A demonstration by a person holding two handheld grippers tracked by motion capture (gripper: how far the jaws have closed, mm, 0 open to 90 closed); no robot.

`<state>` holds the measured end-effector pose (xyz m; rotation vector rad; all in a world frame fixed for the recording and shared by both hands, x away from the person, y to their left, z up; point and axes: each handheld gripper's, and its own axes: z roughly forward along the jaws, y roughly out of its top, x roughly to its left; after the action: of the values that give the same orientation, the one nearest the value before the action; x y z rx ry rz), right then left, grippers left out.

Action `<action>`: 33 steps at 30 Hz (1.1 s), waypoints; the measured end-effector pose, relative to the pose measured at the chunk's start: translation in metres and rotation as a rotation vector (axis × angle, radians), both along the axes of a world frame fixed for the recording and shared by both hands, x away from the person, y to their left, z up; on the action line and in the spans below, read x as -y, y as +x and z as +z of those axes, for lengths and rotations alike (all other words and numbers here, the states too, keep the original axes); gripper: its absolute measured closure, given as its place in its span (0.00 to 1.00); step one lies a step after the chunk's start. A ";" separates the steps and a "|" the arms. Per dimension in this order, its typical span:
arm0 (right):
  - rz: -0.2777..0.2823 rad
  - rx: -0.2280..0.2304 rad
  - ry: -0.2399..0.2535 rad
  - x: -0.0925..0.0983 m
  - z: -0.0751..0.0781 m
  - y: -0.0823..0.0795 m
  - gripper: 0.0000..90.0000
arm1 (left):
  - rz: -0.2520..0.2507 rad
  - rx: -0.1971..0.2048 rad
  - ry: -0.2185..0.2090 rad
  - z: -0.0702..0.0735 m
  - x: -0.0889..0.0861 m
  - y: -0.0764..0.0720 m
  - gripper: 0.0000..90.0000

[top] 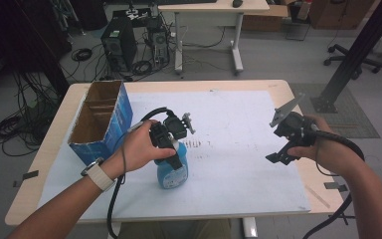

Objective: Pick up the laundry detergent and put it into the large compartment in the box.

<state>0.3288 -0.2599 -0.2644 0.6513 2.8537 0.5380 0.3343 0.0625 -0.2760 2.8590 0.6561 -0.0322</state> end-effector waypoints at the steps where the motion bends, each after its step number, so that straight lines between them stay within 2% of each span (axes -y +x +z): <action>1: 0.002 0.000 0.000 0.000 0.000 0.000 0.15 | 0.005 -0.002 0.002 0.002 -0.001 -0.001 0.42; 15: 0.007 0.001 -0.003 -0.003 0.000 0.000 0.15 | 0.044 0.002 0.005 0.033 -0.008 -0.009 0.42; 22: 0.016 0.003 -0.005 -0.005 0.000 0.001 0.15 | 0.089 0.005 0.016 0.048 -0.013 -0.011 0.42; 33: 0.021 0.005 -0.009 -0.009 0.001 0.002 0.15 | 0.152 0.029 0.003 0.078 -0.022 -0.013 0.42</action>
<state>0.3309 -0.2505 -0.2630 0.6185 2.8593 0.5288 0.3216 0.0849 -0.1983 2.7980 0.8659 0.0340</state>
